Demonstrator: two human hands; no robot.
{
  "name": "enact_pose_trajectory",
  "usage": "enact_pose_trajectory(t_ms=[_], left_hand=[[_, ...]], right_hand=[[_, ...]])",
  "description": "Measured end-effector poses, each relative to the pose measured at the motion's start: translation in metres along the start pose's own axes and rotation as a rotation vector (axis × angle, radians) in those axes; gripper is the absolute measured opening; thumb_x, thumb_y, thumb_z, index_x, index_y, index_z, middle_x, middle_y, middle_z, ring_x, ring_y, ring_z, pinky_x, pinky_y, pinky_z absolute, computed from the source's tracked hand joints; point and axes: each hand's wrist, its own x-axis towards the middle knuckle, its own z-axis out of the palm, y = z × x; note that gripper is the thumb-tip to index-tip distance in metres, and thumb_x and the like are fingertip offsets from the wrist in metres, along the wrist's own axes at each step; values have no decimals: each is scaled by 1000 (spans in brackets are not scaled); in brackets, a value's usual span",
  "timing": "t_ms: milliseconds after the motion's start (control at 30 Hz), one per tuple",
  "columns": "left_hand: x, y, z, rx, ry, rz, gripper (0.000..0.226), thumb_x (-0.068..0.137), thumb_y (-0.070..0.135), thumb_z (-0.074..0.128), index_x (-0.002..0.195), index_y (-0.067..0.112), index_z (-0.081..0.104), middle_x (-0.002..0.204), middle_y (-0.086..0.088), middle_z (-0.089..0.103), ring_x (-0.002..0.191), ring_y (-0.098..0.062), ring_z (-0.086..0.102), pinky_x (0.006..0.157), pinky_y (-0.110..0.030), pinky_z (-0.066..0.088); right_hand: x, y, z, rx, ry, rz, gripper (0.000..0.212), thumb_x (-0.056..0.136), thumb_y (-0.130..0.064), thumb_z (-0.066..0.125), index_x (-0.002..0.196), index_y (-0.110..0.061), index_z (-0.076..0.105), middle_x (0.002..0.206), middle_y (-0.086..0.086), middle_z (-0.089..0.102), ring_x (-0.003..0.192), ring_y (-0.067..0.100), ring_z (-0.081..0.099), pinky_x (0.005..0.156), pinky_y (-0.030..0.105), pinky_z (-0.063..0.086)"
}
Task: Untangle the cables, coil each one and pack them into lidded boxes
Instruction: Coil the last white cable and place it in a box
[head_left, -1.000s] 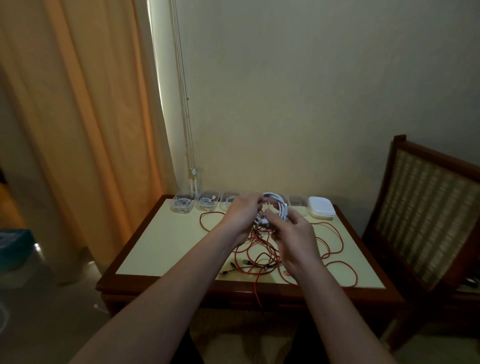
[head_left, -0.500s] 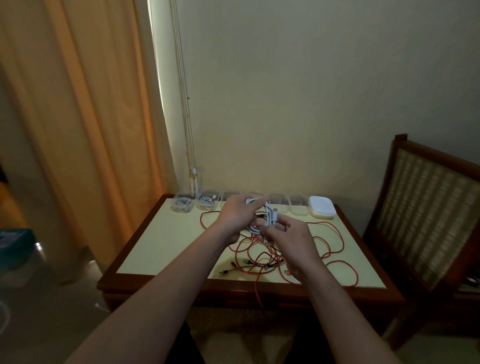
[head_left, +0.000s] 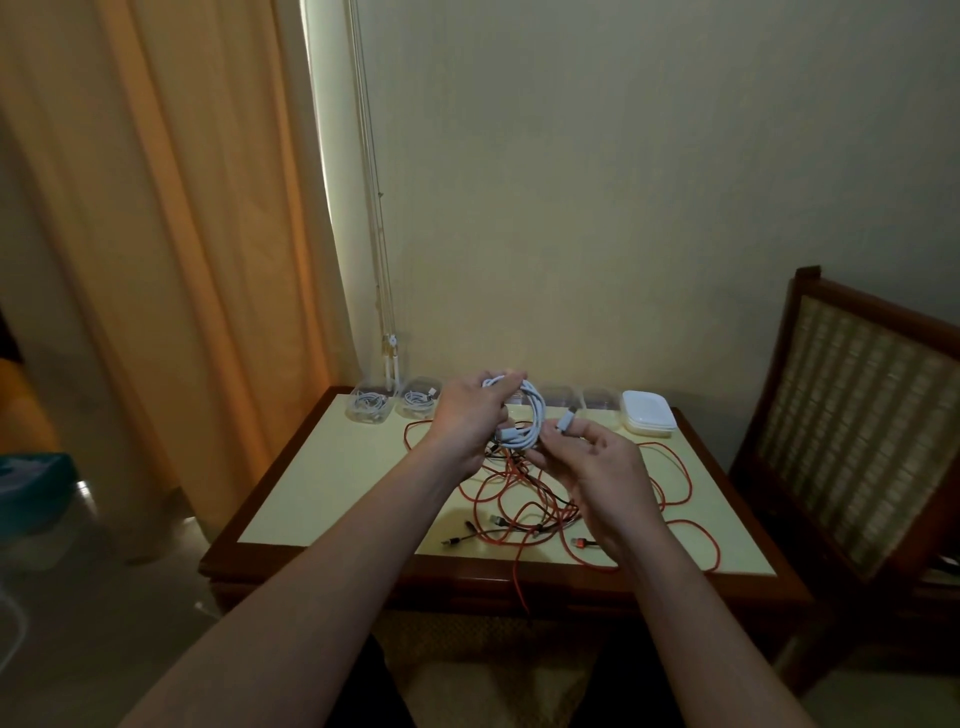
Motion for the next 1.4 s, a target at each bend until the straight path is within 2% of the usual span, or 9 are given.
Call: enact_pose_trajectory(t_ms=[167,433,567,800,900,1000,1100,1300,1400], left_hand=[[-1,-1,0,63,20,26,26,97,17,65,113,-3,65,42,11,35,37,-6,29,40,-20,30],[-5,-1,2,22,-63,3,26,98,16,62,116,-2,65,43,11,41,41,-6,30,40,-19,32],[-7,1,2,-18,-106,-22,24,99,14,60,115,-2,66,44,12,45,45,-7,28,40,-18,31],[-5,0,-1,-54,-196,-73,20,101,15,56,111,1,66,48,9,33,41,-5,26,38,-18,23],[-8,3,0,-64,-243,-85,20,101,14,54,111,0,64,47,7,27,38,-5,23,37,-18,23],[-9,5,-2,-60,-281,-87,18,102,15,53,108,2,63,47,5,27,38,-6,23,39,-19,21],[-9,6,-3,-23,-306,-76,17,101,15,54,107,3,64,49,5,28,40,-7,25,42,-21,21],[-10,0,5,115,-289,12,26,97,15,62,114,-4,67,55,5,33,46,-8,25,51,-24,24],[-9,-4,6,90,-268,24,28,96,15,64,114,-6,67,59,1,36,46,-8,26,49,-21,27]], right_hand=[[-1,2,-5,-103,31,-76,25,95,3,63,117,-3,71,103,12,77,97,24,75,84,24,60],[3,-4,-7,-557,141,-392,23,88,-18,78,110,-23,78,94,-11,77,83,-1,70,72,15,54],[6,-7,-9,-409,152,-282,14,83,-19,82,94,-16,74,88,-2,76,78,5,68,70,20,56],[4,-8,-5,14,-3,46,2,90,-12,71,91,-12,70,94,7,72,82,16,67,66,29,52],[7,-12,-5,124,-69,120,20,86,-9,74,98,-15,60,99,12,68,84,20,65,67,30,50],[9,-17,-3,114,-106,176,23,86,-6,72,105,-14,63,97,11,72,84,20,69,73,32,53],[10,-18,0,72,-84,166,13,88,0,70,92,-9,61,87,12,71,78,22,69,74,33,52],[15,-6,-2,-647,218,-176,18,82,-17,71,71,-11,58,65,7,63,58,17,59,60,39,49],[17,-2,0,-723,251,-207,20,85,-22,70,74,-14,56,64,2,64,58,18,62,60,38,50]])
